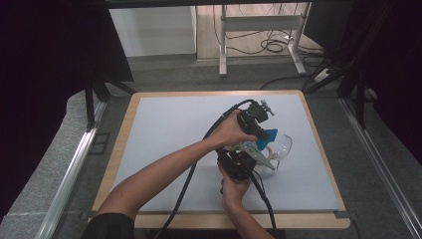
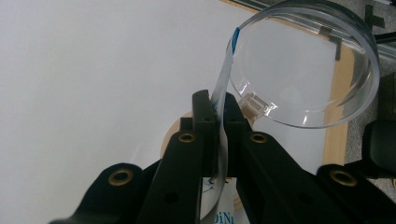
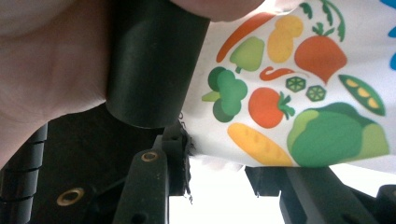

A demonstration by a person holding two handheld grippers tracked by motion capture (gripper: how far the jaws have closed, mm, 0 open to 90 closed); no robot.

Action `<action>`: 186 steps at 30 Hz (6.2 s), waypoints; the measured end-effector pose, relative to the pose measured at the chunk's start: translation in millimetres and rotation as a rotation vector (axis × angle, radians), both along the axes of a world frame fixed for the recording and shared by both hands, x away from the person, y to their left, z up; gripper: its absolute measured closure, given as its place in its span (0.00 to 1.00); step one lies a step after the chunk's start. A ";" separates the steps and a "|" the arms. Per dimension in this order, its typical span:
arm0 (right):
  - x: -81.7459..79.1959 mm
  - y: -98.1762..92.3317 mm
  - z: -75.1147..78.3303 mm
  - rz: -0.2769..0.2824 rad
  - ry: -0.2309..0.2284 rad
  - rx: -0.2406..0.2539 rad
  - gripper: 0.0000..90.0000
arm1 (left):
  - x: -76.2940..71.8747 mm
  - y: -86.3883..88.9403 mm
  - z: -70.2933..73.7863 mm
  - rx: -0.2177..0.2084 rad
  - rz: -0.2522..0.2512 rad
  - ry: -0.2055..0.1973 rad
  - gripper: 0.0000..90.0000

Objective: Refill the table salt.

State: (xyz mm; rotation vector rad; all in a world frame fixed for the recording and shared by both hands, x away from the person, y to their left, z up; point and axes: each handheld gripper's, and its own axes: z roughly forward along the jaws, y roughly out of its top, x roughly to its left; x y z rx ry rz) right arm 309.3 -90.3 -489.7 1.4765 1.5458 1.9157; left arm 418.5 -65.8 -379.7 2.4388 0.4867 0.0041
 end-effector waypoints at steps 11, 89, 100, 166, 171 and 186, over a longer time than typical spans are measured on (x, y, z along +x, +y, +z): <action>0.0 -0.2 -0.7 -0.003 0.005 0.007 0.72 | 0.1 -0.7 -1.0 0.004 0.000 0.000 0.99; 1.7 -0.8 -1.3 -0.010 0.009 0.016 0.72 | 1.6 -2.1 -2.8 0.004 -0.005 0.001 0.99; 2.1 -1.3 -1.8 -0.012 0.005 0.011 0.72 | 1.7 -2.3 -3.0 0.004 -0.006 0.001 0.99; 2.3 -1.5 -0.1 -0.016 0.011 0.025 0.72 | 2.0 -3.4 -1.8 0.003 -0.011 0.001 0.99; 2.3 -1.7 -0.3 -0.018 0.012 0.025 0.72 | 1.8 -4.0 -2.0 0.005 -0.012 0.001 0.99; 2.3 -1.4 0.7 -0.030 0.019 0.045 0.72 | 1.7 -5.9 -1.5 0.008 -0.017 -0.003 0.98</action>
